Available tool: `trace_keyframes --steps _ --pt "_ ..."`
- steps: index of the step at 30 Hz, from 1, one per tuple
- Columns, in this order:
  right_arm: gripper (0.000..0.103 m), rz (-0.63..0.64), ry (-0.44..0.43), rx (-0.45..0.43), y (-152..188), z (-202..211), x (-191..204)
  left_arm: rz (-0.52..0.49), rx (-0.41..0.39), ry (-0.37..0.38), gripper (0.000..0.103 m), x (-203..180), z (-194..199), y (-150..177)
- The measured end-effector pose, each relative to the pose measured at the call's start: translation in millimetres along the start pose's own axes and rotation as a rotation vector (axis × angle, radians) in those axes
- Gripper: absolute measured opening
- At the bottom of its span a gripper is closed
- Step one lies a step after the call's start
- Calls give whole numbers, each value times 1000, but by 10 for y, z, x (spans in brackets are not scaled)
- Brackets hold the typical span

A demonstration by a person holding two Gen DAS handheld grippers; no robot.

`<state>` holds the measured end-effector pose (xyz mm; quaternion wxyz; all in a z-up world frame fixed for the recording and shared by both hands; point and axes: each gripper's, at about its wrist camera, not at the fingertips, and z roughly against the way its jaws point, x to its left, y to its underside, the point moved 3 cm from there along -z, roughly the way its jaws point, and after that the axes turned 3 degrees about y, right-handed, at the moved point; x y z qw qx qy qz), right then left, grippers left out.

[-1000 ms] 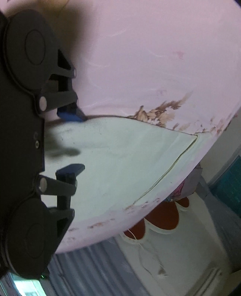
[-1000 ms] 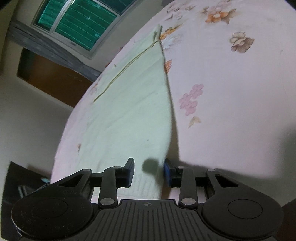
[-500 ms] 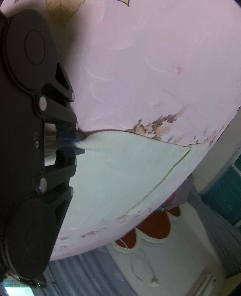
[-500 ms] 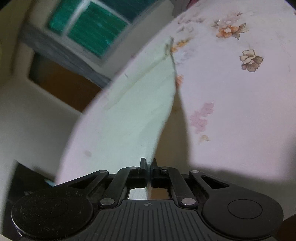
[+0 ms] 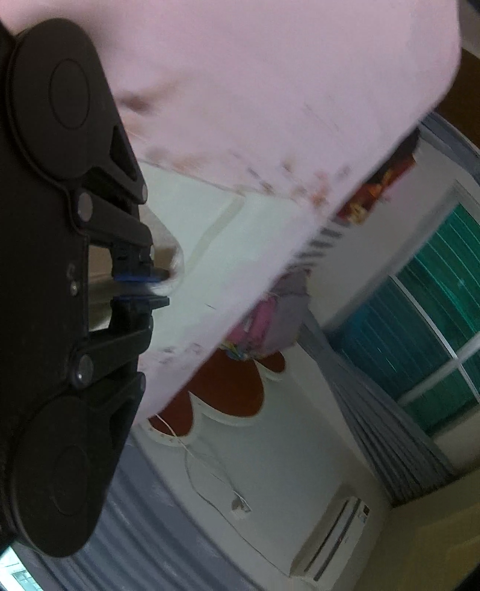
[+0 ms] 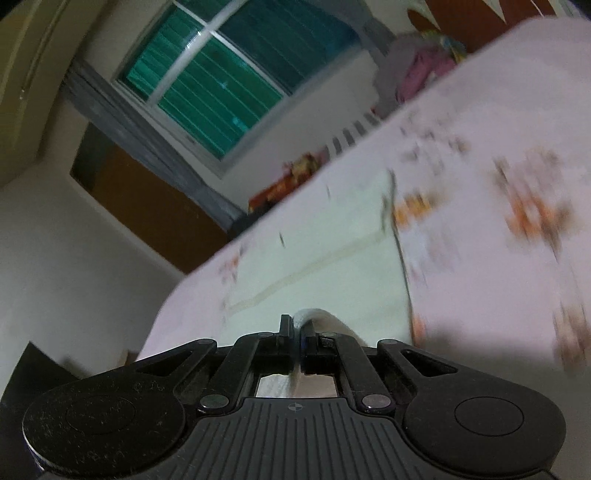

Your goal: Fold small clothes

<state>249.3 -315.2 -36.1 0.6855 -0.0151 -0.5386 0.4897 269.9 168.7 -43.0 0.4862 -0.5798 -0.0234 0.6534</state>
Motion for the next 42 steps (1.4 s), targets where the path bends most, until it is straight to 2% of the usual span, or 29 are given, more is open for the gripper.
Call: trace_keyframes --steps 3,6,9,12,16,20,26,29,31,32,33,34,35,37,38,39,40,42 --pt "2 4 4 -33 -400 -243 42 -24 -11 5 6 -47 -374 -390" --pt "2 -19 4 -53 -772 -557 49 -42 12 -11 6 -19 -765 -695" --pt "2 -37 45 -32 -1039 -979 -64 -46 47 -42 6 90 -1131 -851" --pt "2 -85 85 1 -1152 -1399 -284 -28 103 -88 6 330 -1522 -920" --pt "2 -150 136 51 -1164 -1898 -634 2 158 -115 6 597 -1835 -993" --pt "2 -190 155 62 -1216 -2096 -809 0 188 -107 6 689 -2008 -1044" --pt "2 -190 170 65 -1346 -2264 -801 20 210 -94 8 811 -2330 -1122" --pt "3 -225 178 72 -1369 -2388 -888 30 202 -120 33 857 -2420 -1133" --pt "3 -218 169 59 -1389 -2411 -908 -2 190 -160 58 874 -2445 -1153" --pt "16 -188 196 60 -1402 -2423 -892 -23 178 -180 65 874 -2437 -1171" --pt "37 -148 244 57 -1415 -2432 -863 -41 167 -197 74 872 -2417 -1192" --pt "81 -106 276 20 -1427 -2386 -829 -60 151 -201 76 867 -2378 -1218" --pt "86 -70 273 -31 -1431 -2322 -795 -74 135 -184 76 865 -2323 -1242" --pt "86 -34 266 -45 -1448 -2252 -753 -91 128 -168 70 866 -2230 -1264" --pt "83 -23 262 -40 -1447 -2227 -743 -118 139 -170 68 853 -2194 -1267" --pt "78 7 255 -37 -1433 -2205 -719 -149 153 -167 62 831 -2173 -1263" --pt "68 44 250 -21 -1410 -2203 -688 -195 171 -171 54 798 -2151 -1249" --pt "60 126 264 19 -1342 -2226 -628 -286 206 -186 51 737 -2132 -1198"
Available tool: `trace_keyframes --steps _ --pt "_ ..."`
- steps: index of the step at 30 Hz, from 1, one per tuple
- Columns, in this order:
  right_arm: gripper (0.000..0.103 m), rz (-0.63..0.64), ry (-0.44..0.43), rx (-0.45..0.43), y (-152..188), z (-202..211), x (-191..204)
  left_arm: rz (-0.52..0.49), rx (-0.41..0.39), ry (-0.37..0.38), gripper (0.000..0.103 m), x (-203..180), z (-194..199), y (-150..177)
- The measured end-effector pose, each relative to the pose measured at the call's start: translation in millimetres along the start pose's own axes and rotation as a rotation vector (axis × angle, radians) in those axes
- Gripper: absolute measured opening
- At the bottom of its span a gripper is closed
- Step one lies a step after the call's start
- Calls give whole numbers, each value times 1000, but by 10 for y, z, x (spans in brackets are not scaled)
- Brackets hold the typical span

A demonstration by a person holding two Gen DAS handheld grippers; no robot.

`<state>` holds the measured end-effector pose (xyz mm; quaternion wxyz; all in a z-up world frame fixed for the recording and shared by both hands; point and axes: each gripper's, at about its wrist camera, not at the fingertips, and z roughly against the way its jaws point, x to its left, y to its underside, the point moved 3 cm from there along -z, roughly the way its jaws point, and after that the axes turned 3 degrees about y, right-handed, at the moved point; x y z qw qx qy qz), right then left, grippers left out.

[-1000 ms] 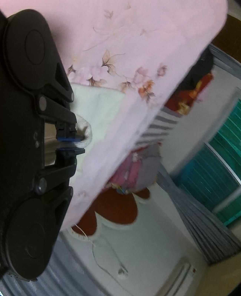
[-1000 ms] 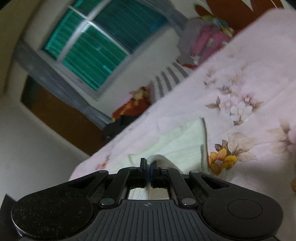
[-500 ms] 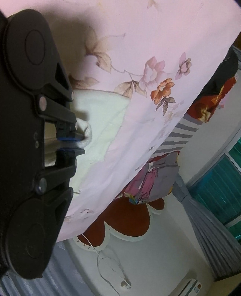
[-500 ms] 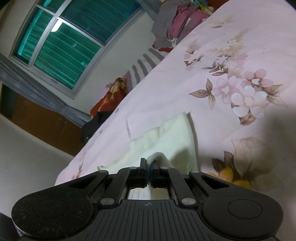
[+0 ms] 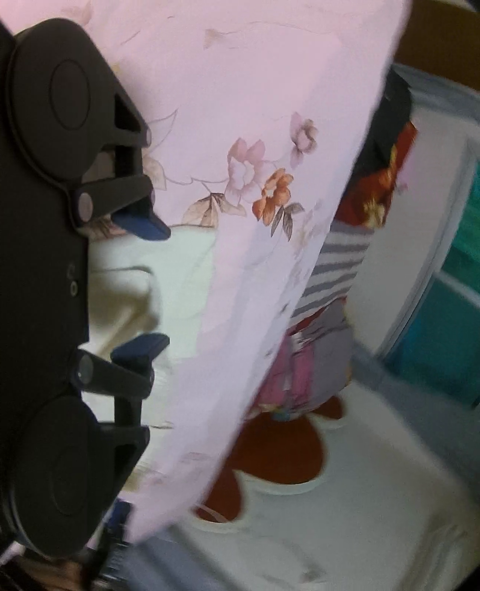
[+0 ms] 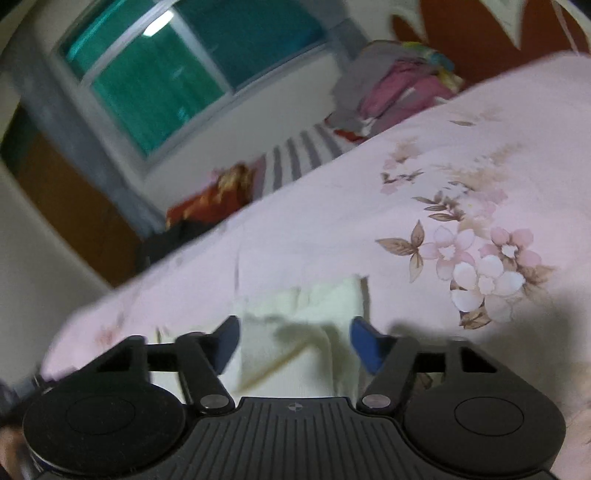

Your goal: Fold small clothes

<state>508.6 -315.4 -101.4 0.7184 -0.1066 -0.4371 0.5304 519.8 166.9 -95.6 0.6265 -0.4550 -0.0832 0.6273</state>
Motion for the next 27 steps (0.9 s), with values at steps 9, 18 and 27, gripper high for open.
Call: trace_keyframes --steps 9,18,27 --pt "59 224 89 78 147 -416 223 -205 120 -102 45 -245 -482 -40" --pt "54 61 109 -1 -100 -457 -4 -124 62 -77 44 -98 -442 -111" --pt "20 202 79 97 55 -728 150 -194 122 -63 3 -221 -678 -79"
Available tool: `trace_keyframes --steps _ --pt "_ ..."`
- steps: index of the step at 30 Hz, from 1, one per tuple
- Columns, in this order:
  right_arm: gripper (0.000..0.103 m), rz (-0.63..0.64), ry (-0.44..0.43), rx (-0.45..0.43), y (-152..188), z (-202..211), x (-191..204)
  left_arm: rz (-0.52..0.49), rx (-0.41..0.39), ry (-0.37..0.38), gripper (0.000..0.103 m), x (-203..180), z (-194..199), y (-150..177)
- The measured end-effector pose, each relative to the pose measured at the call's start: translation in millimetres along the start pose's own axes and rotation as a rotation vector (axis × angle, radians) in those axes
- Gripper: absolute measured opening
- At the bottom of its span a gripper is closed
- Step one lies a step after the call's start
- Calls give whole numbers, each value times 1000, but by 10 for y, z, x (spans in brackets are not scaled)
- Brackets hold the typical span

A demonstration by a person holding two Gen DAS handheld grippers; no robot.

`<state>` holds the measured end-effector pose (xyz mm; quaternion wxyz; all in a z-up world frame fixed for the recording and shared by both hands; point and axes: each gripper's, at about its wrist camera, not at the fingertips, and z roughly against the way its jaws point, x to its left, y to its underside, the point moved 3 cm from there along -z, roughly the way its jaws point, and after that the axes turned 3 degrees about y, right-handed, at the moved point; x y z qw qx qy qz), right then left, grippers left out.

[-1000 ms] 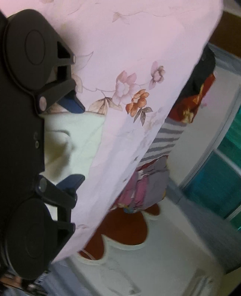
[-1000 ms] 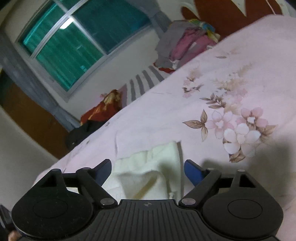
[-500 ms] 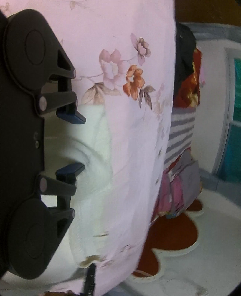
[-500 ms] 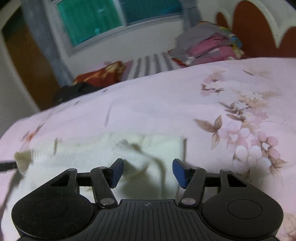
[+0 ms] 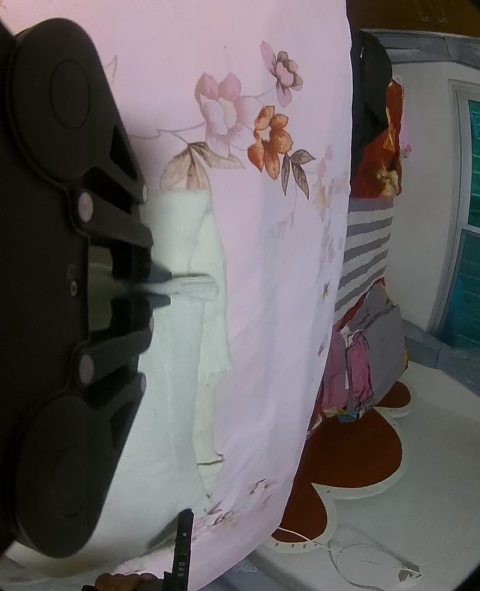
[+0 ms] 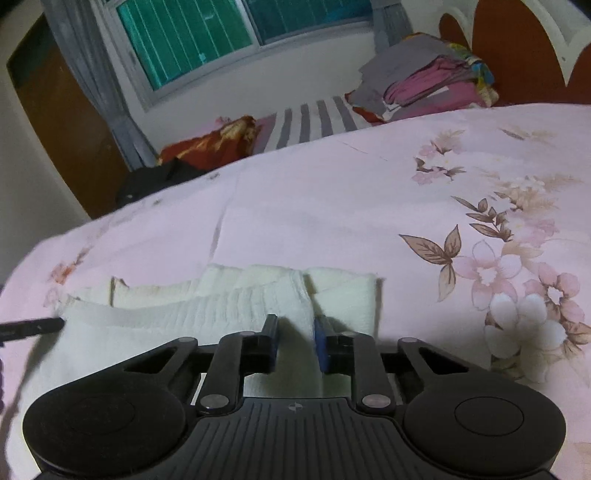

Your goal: Fold small clothes

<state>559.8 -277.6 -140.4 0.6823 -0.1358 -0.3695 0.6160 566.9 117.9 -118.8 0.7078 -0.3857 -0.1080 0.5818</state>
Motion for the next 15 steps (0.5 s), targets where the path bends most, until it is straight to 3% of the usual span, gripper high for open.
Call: trace_keyframes --steps 2,6,9,14,15 --pt "1 7 -5 -6 12 2 7 0 -30 1 3 3 29 -12" --pt "1 38 0 -102 -29 190 22 4 -143 43 3 -4 213 -70" --pt "1 38 5 -155 -88 238 3 20 -106 19 3 32 87 -111" --pt "1 16 63 -46 -4 -140 -53 15 -41 -29 4 30 -130 -47" --pt "1 8 66 -49 -4 -141 -54 12 -39 -38 11 24 -111 -50"
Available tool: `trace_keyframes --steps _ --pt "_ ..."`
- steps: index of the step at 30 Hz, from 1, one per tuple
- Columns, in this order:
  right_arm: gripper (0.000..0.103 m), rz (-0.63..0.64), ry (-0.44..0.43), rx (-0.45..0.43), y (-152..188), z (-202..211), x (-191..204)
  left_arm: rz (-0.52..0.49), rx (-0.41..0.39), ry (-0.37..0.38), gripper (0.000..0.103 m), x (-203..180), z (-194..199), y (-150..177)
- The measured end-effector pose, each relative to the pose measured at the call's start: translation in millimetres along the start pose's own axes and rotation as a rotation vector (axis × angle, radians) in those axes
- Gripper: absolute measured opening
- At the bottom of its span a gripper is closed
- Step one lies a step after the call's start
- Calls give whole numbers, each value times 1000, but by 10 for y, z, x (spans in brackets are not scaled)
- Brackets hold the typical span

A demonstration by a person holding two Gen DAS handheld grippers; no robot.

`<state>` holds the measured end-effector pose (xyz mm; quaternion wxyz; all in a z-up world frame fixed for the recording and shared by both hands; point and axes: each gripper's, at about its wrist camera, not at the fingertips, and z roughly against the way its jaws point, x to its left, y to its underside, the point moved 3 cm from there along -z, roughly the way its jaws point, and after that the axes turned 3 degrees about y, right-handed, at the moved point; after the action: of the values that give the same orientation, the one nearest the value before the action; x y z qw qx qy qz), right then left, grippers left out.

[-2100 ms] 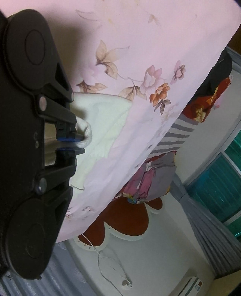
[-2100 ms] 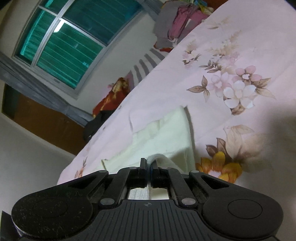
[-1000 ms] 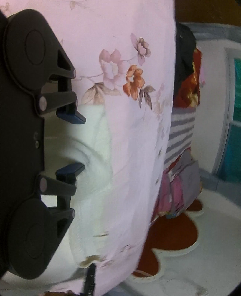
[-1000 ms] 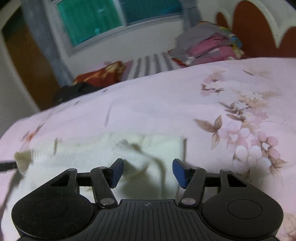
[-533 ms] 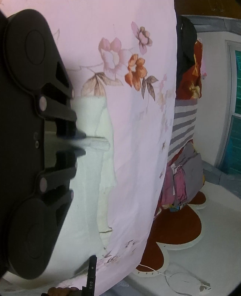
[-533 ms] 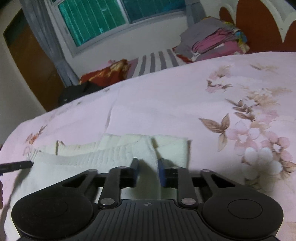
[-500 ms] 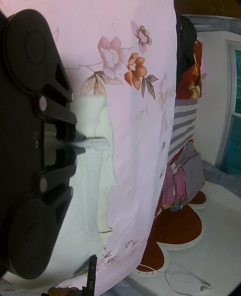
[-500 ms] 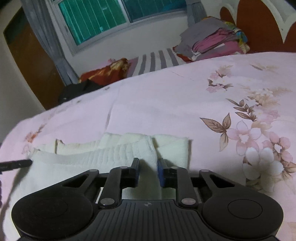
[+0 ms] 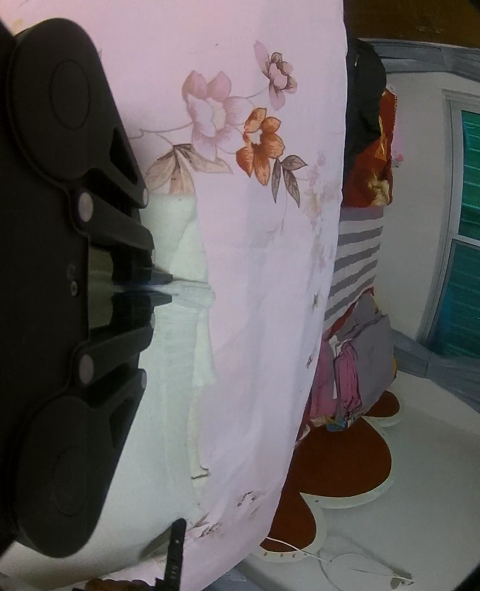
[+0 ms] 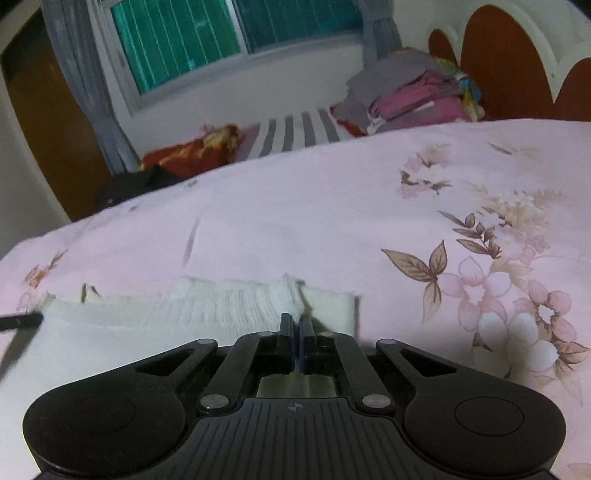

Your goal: Fold small clothes

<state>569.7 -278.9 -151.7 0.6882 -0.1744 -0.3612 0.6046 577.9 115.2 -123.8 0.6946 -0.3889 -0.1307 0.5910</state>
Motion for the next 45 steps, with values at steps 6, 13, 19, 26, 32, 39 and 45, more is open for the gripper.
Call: trace_keyframes --steps 6,13,19,26,32,39,45 --pt "67 33 66 -135 -44 357 198 -97 -132 -13 53 -433 336 -26" --pt "40 249 -184 -12 252 144 1212 -213 -52 127 56 -1246 10 246" --pt "40 275 29 -35 206 49 714 -130 -80 -66 55 -542 -50 219" --pt "49 62 175 -54 17 212 106 -93 -145 -29 55 -524 247 181" --pt "49 176 -88 -70 344 562 814 -197 -73 66 56 -1281 201 533" --pt "49 350 -60 -18 682 409 1091 -194 -28 6 56 -1221 139 666" --pt "48 293 15 -62 621 721 1005 -195 -30 31 56 -1351 317 739"
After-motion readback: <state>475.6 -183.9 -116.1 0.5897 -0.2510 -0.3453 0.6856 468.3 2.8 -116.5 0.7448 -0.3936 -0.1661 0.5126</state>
